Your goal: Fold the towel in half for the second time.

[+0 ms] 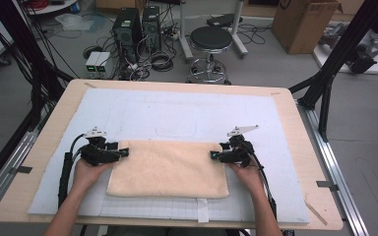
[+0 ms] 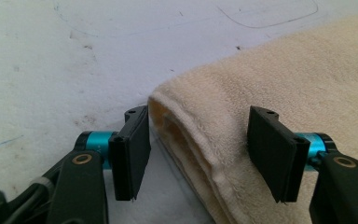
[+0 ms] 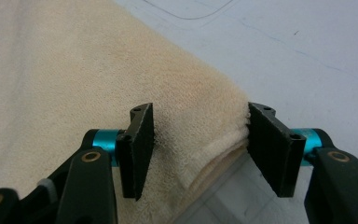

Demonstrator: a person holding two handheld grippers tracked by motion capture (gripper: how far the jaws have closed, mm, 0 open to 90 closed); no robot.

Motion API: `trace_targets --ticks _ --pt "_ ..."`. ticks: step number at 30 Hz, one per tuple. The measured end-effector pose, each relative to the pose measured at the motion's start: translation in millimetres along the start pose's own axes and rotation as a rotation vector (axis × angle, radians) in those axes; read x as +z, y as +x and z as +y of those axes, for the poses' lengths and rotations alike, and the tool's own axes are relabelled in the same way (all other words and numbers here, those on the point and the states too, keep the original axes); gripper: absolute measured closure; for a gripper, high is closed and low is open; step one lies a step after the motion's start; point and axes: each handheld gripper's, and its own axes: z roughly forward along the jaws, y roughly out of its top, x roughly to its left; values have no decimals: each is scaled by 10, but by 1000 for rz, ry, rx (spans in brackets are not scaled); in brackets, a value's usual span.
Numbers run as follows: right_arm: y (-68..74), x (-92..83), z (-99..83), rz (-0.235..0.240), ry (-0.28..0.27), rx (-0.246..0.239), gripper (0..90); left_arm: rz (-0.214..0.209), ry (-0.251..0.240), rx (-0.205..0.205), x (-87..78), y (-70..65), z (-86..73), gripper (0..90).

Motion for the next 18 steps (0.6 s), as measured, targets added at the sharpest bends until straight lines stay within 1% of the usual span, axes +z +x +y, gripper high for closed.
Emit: trace_targets --ticks 2,3,4,5,6,8,9,12,14,16,17,18 --pt "-6 -1 0 5 0 3 440 -17 -4 -4 7 -3 -2 463" --pt "-6 2 0 -1 -2 -6 464 -25 -2 -3 10 -10 -2 500" --pt "4 -2 2 1 4 -3 509 -26 2 -3 11 -14 0 531" --pt "-2 -3 2 24 3 0 583 -43 3 -13 12 -11 -1 567" --pt "-7 3 0 37 1 6 621 -69 8 -27 12 -2 -2 633" --pt "-21 -2 -2 75 1 19 711 -80 10 -36 6 7 3 689" --pt "-20 -11 2 81 -2 18 739 -81 5 -38 1 7 9 717" --pt "-2 -47 37 73 -5 -15 772 -74 -22 -48 -12 11 31 750" --pt "1 -85 80 60 -17 -26 776 -61 -57 -53 -21 19 60 759" --pt "19 -129 151 40 -30 -35 777 -49 -91 -72 -6 28 88 764" --pt "20 -142 196 24 -41 -45 777 -36 -81 -60 13 28 123 764" --pt "14 -147 242 7 -48 -50 777 -16 -93 -45 33 18 161 764"
